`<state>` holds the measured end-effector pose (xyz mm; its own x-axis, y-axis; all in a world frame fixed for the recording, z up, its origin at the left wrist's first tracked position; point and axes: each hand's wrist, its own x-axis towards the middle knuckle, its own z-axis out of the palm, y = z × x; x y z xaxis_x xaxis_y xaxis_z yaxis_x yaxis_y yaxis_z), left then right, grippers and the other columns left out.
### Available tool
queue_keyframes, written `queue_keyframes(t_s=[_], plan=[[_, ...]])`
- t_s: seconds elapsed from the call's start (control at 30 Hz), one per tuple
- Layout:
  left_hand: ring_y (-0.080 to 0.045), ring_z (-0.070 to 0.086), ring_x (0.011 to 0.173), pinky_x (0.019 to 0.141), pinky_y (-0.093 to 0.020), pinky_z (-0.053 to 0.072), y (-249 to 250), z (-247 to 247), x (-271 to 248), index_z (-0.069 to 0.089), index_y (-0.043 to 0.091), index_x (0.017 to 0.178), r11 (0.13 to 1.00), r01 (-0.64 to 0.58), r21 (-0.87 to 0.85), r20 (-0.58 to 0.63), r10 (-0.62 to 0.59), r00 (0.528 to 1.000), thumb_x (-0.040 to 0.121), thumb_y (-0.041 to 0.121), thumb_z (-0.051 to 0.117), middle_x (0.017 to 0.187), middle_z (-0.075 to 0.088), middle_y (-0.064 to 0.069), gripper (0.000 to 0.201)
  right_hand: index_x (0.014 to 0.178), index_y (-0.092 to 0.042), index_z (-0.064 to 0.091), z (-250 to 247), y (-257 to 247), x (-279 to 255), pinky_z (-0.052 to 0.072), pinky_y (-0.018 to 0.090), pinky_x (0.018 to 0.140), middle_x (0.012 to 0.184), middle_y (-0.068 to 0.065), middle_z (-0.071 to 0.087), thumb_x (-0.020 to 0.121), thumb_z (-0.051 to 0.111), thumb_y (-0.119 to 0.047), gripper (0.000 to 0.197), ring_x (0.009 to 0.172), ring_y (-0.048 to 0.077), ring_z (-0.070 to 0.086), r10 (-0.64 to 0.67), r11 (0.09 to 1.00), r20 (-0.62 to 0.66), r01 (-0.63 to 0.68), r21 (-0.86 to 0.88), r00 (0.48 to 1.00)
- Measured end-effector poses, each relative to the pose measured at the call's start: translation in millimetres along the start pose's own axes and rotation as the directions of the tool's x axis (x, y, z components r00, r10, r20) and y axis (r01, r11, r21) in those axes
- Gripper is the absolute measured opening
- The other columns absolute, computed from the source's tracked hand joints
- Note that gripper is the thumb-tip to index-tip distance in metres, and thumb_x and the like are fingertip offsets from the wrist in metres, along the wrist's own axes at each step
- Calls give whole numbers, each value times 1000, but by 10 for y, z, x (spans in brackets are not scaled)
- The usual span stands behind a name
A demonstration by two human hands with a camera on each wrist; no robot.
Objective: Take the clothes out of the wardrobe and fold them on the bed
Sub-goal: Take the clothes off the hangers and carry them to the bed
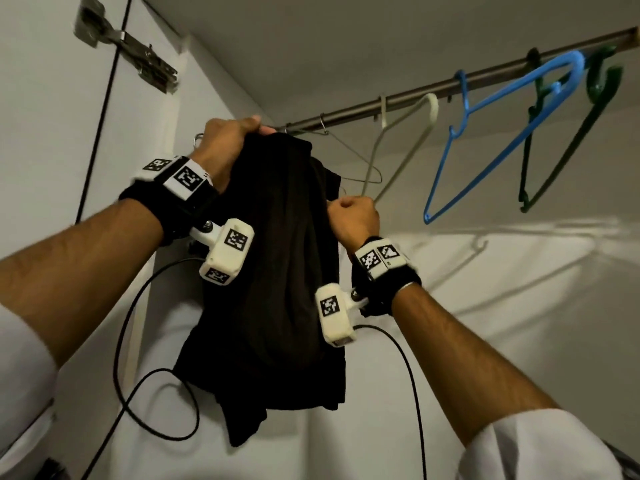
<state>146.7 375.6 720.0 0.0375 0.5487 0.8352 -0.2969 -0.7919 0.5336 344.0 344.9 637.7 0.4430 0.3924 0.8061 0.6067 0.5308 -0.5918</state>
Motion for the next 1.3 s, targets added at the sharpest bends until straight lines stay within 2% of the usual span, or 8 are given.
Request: queue_keyframes(t_s=[0.27,0.5,0.7,0.83,0.97,1.1,1.2,1.3], plan=[[-23,73,81,84,-31,61,-15,15,29,79,3,91,998,5,-59,-69,-9,998,100,21,55,87,76,-14,31,64,-10,66,-111,446,-546,40,24,61,53,-3,59,92,66,-25,32,59,18,61,-213,954,55,220,-202,976],[-20,74,78,84,-30,61,15,49,-30,79,4,89,999,3,-44,-105,-8,994,99,18,55,85,77,-10,30,61,-12,59,-397,597,-1161,49,35,57,55,5,59,80,54,-26,23,55,21,59,-250,954,203,276,-113,947],[-13,72,69,80,-26,61,41,91,-70,78,5,87,1000,12,-26,-131,-15,991,99,17,55,76,77,-2,28,63,-14,61,-665,749,-1481,45,24,56,56,2,61,96,69,-24,35,55,16,59,-243,953,253,279,-116,937],[-18,74,76,86,-30,60,41,115,-99,78,3,90,1000,13,-26,-138,-17,990,99,17,56,81,78,-5,27,65,-21,67,-818,608,-1262,51,33,62,59,-8,65,95,67,-33,33,59,8,63,-295,932,206,329,-154,933],[-27,75,93,92,-36,59,25,114,-136,79,5,87,999,29,-16,-131,-31,991,98,20,57,90,79,-10,29,101,-28,72,-804,224,-898,55,33,80,89,-14,71,94,61,-58,33,86,6,67,-243,946,55,249,-206,969],[-24,75,93,95,-35,58,32,112,-173,80,8,85,999,35,-17,-137,-37,990,98,21,58,89,79,-8,29,139,-19,54,-582,-40,-545,51,43,101,125,1,67,91,57,-68,68,116,26,63,-93,966,50,103,-238,994],[-2,71,65,68,-12,55,80,149,-226,78,9,91,1000,12,13,-147,-10,989,102,21,55,69,75,6,27,124,-13,61,-362,-54,-293,55,43,89,116,7,71,82,54,-79,78,106,32,68,58,975,140,-26,-222,988],[5,64,51,51,-6,44,97,170,-257,77,7,95,997,-15,77,-155,27,988,103,21,53,71,72,6,29,87,-21,68,-182,36,-204,53,38,74,85,2,71,88,64,-62,41,84,27,69,52,996,204,-35,-88,978]])
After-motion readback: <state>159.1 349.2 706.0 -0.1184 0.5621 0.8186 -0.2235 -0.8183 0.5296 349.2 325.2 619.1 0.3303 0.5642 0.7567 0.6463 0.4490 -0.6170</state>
